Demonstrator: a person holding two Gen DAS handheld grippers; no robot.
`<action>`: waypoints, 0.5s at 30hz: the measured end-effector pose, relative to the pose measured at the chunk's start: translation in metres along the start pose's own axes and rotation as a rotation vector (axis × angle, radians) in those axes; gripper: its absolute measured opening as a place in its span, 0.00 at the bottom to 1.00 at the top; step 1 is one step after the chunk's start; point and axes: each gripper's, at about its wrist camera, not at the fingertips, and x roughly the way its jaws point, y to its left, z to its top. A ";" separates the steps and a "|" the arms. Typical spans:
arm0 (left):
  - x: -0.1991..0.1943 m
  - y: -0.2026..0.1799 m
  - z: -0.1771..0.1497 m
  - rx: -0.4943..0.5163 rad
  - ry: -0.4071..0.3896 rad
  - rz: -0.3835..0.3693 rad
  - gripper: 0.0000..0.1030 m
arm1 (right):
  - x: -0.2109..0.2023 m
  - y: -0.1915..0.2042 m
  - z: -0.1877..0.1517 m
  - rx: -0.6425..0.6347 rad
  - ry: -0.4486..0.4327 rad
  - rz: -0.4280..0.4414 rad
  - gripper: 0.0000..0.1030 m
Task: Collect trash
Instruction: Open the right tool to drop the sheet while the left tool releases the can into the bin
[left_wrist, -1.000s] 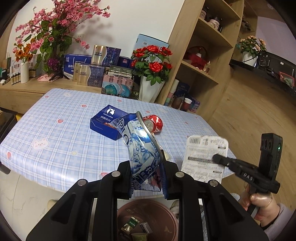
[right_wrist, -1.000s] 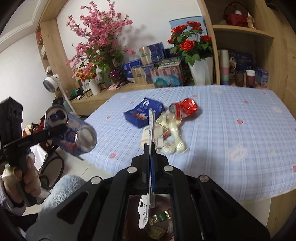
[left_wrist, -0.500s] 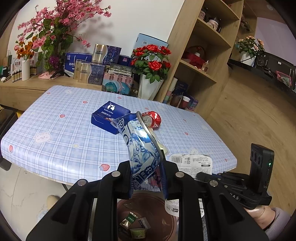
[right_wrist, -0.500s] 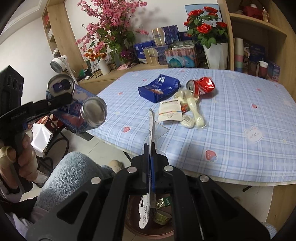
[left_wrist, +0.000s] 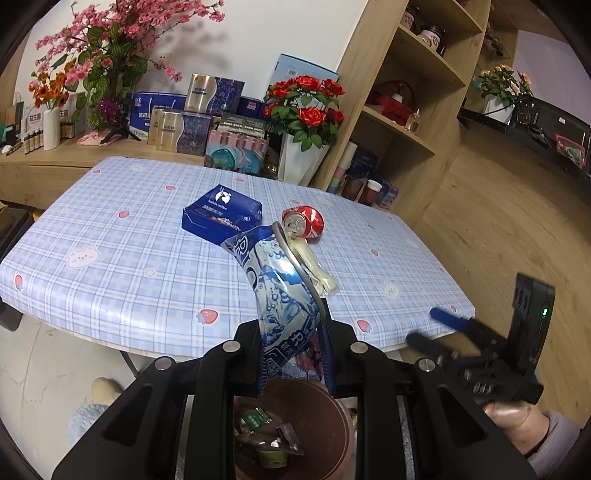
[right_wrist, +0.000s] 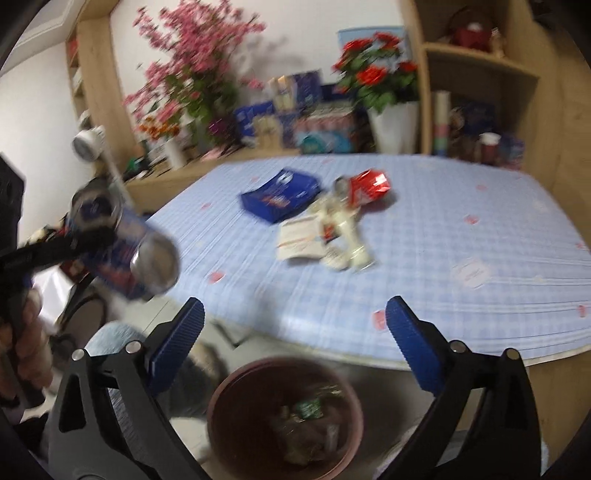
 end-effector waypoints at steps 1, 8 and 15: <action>0.001 -0.001 -0.001 0.000 0.004 -0.001 0.22 | -0.001 -0.003 0.001 0.004 -0.011 -0.023 0.94; 0.012 -0.008 -0.013 0.016 0.050 -0.017 0.22 | -0.011 -0.028 0.004 0.050 -0.081 -0.126 0.94; 0.026 -0.020 -0.024 0.043 0.100 -0.033 0.22 | -0.013 -0.043 0.000 0.096 -0.100 -0.151 0.94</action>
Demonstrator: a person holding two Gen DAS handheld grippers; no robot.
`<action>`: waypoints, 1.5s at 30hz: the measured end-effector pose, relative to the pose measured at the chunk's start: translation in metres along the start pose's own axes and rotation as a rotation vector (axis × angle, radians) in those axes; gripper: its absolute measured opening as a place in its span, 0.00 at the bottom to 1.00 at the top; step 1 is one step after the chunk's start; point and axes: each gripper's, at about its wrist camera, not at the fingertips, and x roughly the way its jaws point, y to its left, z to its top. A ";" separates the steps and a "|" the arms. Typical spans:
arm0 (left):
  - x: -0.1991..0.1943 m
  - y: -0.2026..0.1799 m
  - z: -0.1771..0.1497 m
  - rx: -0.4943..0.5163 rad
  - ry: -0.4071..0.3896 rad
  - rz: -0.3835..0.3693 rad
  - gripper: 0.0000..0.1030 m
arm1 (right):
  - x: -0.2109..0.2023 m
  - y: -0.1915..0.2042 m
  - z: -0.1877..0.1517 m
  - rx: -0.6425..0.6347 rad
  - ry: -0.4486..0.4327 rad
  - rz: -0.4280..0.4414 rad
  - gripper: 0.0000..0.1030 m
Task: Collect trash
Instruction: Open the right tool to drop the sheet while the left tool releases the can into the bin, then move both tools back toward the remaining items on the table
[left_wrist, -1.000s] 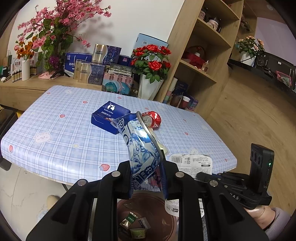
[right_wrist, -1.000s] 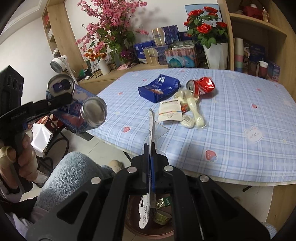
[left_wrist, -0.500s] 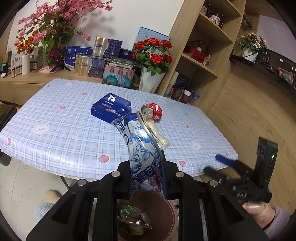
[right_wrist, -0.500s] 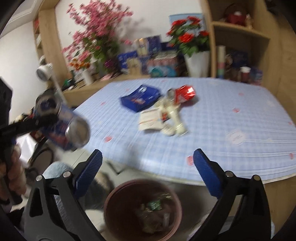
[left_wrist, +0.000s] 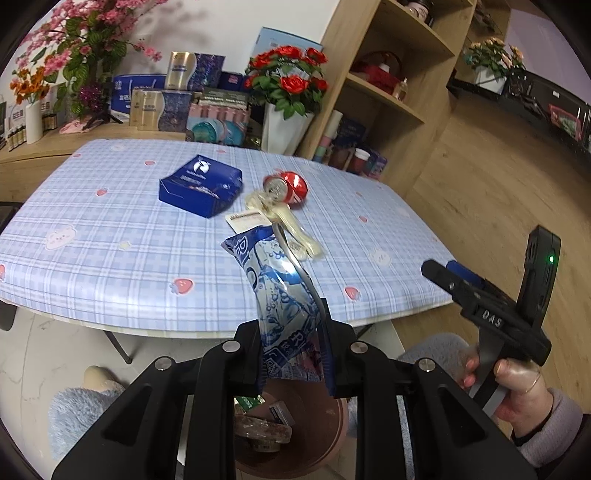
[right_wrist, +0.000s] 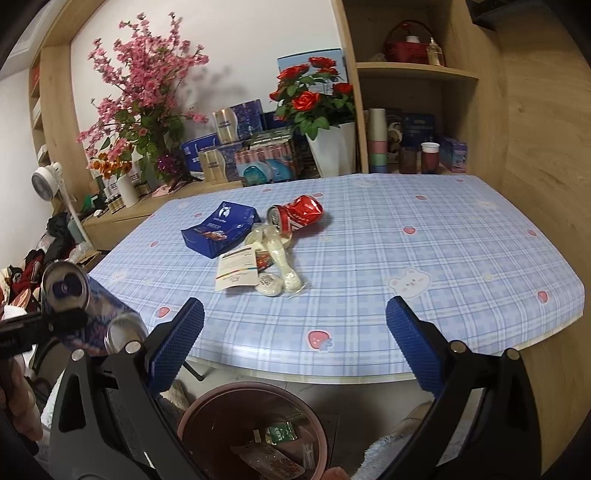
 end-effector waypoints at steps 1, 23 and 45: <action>0.001 -0.001 -0.001 0.003 0.006 -0.002 0.22 | 0.001 -0.001 -0.001 0.005 -0.001 -0.002 0.94; 0.019 -0.011 -0.004 0.049 0.009 0.010 0.87 | 0.002 -0.020 -0.005 0.029 0.017 -0.052 0.94; -0.021 0.047 0.056 0.016 -0.266 0.293 0.94 | 0.008 -0.020 0.018 -0.040 0.035 -0.053 0.95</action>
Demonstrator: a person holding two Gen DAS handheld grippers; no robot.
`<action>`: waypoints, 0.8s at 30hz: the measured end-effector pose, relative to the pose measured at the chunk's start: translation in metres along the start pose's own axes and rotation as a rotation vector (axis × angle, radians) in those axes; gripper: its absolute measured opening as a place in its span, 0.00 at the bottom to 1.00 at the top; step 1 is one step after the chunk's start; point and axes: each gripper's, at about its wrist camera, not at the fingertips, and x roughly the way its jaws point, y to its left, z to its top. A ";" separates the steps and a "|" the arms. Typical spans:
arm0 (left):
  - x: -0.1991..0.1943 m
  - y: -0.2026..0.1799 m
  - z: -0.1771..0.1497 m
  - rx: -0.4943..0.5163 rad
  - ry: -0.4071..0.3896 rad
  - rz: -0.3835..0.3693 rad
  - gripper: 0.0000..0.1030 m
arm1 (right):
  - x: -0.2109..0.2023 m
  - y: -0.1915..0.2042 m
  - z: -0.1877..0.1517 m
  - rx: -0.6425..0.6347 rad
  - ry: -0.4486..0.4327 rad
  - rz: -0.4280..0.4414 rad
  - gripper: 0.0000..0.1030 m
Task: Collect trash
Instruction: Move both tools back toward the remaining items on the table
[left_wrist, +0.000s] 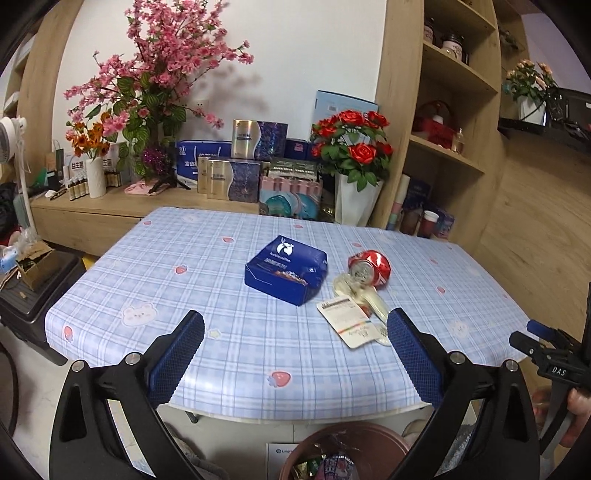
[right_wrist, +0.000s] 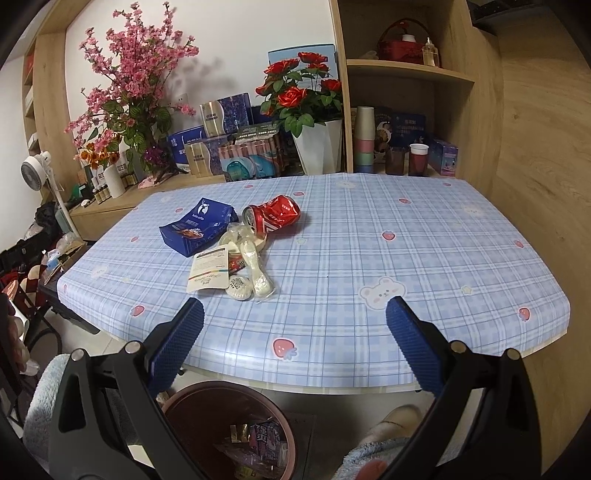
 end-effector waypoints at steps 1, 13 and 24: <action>0.001 0.001 0.001 -0.001 -0.003 0.006 0.94 | 0.001 0.000 0.001 -0.001 0.003 -0.001 0.95; 0.015 0.005 0.007 0.011 -0.030 -0.007 0.94 | 0.014 -0.008 0.011 0.040 0.002 0.010 0.95; 0.032 0.001 0.003 0.023 -0.033 -0.059 0.94 | 0.030 -0.012 0.012 0.036 0.047 0.001 0.94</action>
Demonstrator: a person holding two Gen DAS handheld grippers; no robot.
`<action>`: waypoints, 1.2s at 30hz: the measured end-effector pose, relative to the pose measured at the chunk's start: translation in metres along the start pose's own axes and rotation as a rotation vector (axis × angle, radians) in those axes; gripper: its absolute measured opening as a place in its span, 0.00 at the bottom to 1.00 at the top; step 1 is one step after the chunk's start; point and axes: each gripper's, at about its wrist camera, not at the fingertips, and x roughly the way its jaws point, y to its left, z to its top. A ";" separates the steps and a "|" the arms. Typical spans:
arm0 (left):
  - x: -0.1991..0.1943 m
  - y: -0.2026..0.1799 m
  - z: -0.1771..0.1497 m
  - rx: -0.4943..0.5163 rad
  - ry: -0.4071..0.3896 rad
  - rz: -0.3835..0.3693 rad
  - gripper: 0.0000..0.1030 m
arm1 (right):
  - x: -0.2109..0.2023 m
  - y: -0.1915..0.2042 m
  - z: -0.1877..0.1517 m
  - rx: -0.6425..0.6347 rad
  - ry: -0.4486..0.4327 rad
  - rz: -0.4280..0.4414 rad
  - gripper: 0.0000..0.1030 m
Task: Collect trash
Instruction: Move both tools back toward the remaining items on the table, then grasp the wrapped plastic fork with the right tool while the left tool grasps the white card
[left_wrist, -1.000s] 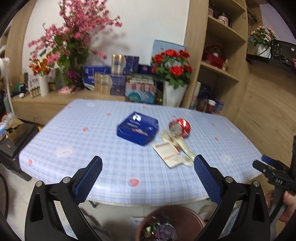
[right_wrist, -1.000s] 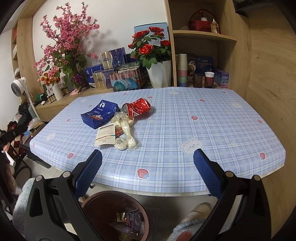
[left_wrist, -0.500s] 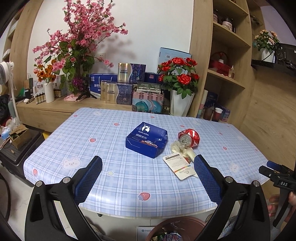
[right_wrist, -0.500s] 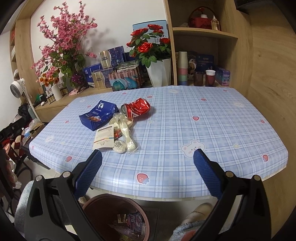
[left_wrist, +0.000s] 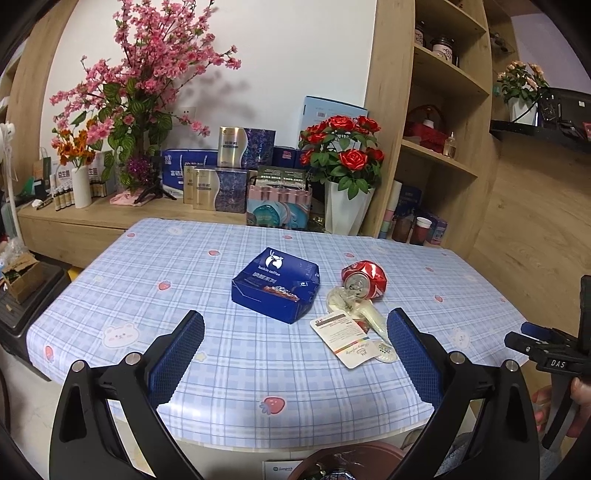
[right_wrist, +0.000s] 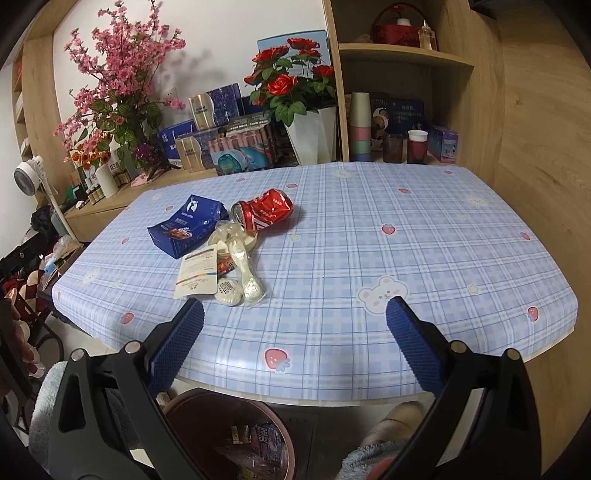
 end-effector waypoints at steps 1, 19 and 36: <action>0.002 0.000 0.000 0.001 0.001 -0.002 0.94 | 0.001 -0.001 0.000 0.001 0.004 0.001 0.95; 0.054 0.000 -0.008 0.051 0.055 0.010 0.94 | 0.062 -0.012 0.012 -0.048 0.079 -0.051 0.94; 0.113 0.002 -0.023 0.006 0.194 -0.010 0.94 | 0.196 0.048 0.039 -0.241 0.250 0.164 0.56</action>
